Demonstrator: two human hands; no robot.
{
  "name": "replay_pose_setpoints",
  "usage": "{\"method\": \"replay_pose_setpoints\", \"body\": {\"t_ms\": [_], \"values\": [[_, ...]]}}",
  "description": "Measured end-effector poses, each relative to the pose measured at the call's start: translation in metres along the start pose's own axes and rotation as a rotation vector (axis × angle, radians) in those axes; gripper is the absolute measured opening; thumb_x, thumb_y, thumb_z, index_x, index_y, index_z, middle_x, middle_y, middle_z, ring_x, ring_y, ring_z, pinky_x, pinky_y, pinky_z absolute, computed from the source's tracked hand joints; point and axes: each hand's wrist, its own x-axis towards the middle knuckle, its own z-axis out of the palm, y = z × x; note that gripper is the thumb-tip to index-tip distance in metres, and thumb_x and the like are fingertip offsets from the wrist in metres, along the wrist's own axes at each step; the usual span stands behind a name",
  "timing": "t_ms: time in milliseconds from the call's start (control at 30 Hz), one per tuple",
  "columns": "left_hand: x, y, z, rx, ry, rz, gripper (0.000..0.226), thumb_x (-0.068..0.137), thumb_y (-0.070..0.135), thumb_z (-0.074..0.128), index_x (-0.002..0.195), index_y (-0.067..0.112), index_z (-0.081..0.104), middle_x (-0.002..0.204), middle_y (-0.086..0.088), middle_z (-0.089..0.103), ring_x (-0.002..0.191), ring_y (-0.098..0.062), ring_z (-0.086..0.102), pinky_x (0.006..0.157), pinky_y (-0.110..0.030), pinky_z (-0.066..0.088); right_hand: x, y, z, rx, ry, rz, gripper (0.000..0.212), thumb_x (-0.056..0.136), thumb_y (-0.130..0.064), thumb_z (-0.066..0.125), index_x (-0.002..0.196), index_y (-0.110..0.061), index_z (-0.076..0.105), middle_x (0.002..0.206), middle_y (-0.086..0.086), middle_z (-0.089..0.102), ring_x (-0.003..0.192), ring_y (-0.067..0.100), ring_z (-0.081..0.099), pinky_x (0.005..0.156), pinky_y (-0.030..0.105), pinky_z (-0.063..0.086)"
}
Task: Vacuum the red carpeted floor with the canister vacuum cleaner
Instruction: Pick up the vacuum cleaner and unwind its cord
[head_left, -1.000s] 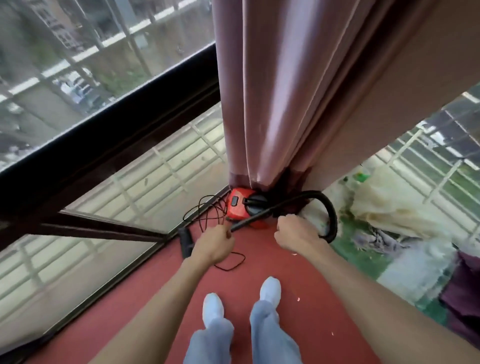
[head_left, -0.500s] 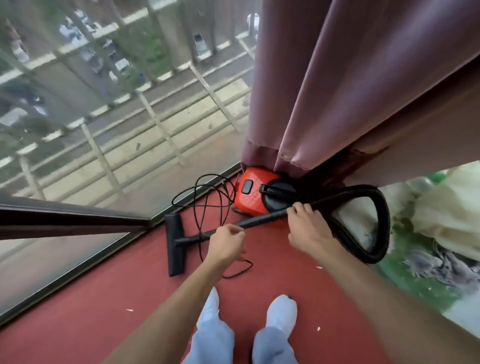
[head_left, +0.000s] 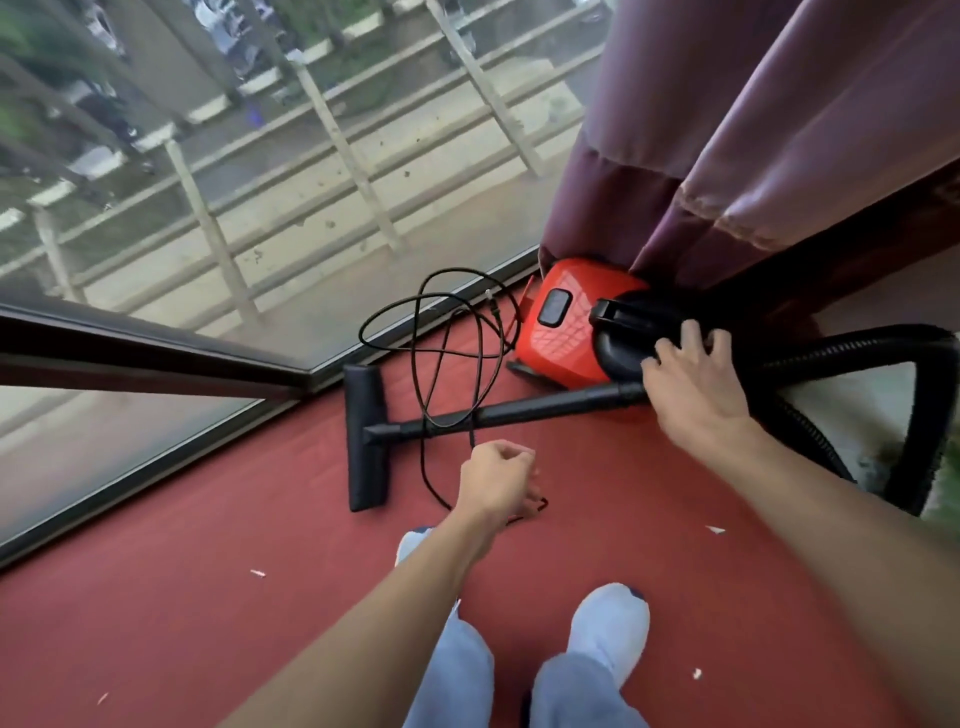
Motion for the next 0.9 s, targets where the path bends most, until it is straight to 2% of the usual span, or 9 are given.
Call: {"method": "replay_pose_setpoints", "body": {"t_ms": [100, 200, 400, 567, 667, 733, 767, 800, 900], "values": [[-0.001, -0.009, -0.003, -0.012, 0.011, -0.031, 0.015, 0.093, 0.012, 0.052, 0.087, 0.011, 0.066, 0.082, -0.008, 0.068, 0.063, -0.022, 0.068, 0.063, -0.036, 0.060, -0.004, 0.001, -0.003, -0.002, 0.019, -0.032, 0.028, 0.091, -0.029, 0.059, 0.118, -0.022, 0.065, 0.117, -0.001, 0.055, 0.121, 0.028, 0.038, 0.096, 0.043, 0.033], [-0.005, -0.012, -0.006, -0.007, 0.035, -0.032, 0.016, 0.093, 0.009, 0.051, 0.085, 0.010, 0.064, 0.086, -0.009, 0.068, 0.056, -0.017, 0.066, 0.060, -0.035, 0.059, -0.015, 0.002, -0.005, 0.034, 0.037, -0.053, 0.032, 0.090, -0.035, 0.060, 0.117, -0.019, 0.060, 0.119, 0.002, 0.053, 0.119, 0.026, 0.041, 0.095, 0.041, 0.035], [-0.011, -0.009, -0.011, -0.007, 0.073, -0.031, 0.016, 0.091, 0.012, 0.052, 0.083, 0.008, 0.066, 0.073, -0.009, 0.067, 0.060, -0.026, 0.064, 0.066, -0.042, 0.061, -0.033, 0.000, -0.015, 0.135, -0.054, -0.086, 0.029, 0.092, -0.033, 0.059, 0.116, -0.019, 0.050, 0.116, 0.003, 0.063, 0.109, 0.023, 0.060, 0.089, 0.036, 0.039], [-0.005, 0.004, -0.016, -0.004, 0.133, 0.021, 0.016, 0.085, 0.014, 0.049, 0.080, 0.009, 0.064, 0.072, -0.008, 0.065, 0.060, -0.026, 0.064, 0.071, -0.041, 0.062, -0.041, 0.000, -0.024, 0.117, -0.007, -0.109, 0.024, 0.090, -0.032, 0.059, 0.111, -0.022, 0.050, 0.110, 0.001, 0.066, 0.105, 0.022, 0.062, 0.085, 0.035, 0.040], [0.019, 0.012, -0.024, 0.088, 0.284, 0.079, 0.017, 0.076, 0.023, 0.053, 0.088, 0.015, 0.062, 0.091, -0.008, 0.070, 0.083, -0.029, 0.069, 0.086, -0.041, 0.057, -0.037, 0.004, -0.024, 0.095, 0.010, -0.102, 0.020, 0.090, -0.028, 0.057, 0.108, -0.023, 0.049, 0.108, -0.001, 0.066, 0.104, 0.020, 0.062, 0.085, 0.034, 0.039], [0.042, 0.016, -0.034, 0.181, 0.394, 0.128, 0.023, 0.082, 0.021, 0.061, 0.104, 0.013, 0.058, 0.114, -0.005, 0.059, 0.098, -0.024, 0.061, 0.093, -0.032, 0.048, -0.033, 0.006, -0.022, 0.076, 0.026, -0.096, 0.017, 0.090, -0.024, 0.055, 0.106, -0.023, 0.049, 0.106, -0.001, 0.066, 0.103, 0.020, 0.062, 0.085, 0.033, 0.039], [0.054, 0.017, -0.039, 0.220, 0.443, 0.131, 0.033, 0.084, 0.021, 0.064, 0.113, 0.010, 0.054, 0.120, -0.006, 0.050, 0.103, -0.023, 0.056, 0.093, -0.028, 0.042, -0.031, 0.006, -0.021, 0.068, 0.031, -0.093, 0.016, 0.090, -0.023, 0.055, 0.105, -0.023, 0.050, 0.106, -0.002, 0.066, 0.102, 0.019, 0.062, 0.085, 0.033, 0.039], [0.066, 0.018, -0.044, 0.254, 0.491, 0.122, 0.045, 0.083, 0.024, 0.068, 0.120, 0.007, 0.048, 0.126, -0.010, 0.043, 0.111, -0.026, 0.051, 0.094, -0.031, 0.039, -0.030, 0.006, -0.019, 0.063, 0.037, -0.092, 0.016, 0.090, -0.023, 0.055, 0.105, -0.023, 0.050, 0.105, -0.002, 0.066, 0.102, 0.019, 0.062, 0.086, 0.033, 0.039], [0.101, 0.011, -0.051, 0.366, 0.528, 0.073, 0.090, 0.072, 0.041, 0.082, 0.134, -0.001, 0.032, 0.141, -0.019, 0.033, 0.134, -0.033, 0.033, 0.109, -0.039, 0.032, -0.025, 0.006, -0.018, 0.052, 0.071, -0.093, 0.015, 0.091, -0.023, 0.052, 0.106, -0.023, 0.050, 0.106, -0.002, 0.066, 0.104, 0.019, 0.061, 0.087, 0.032, 0.039]]}}
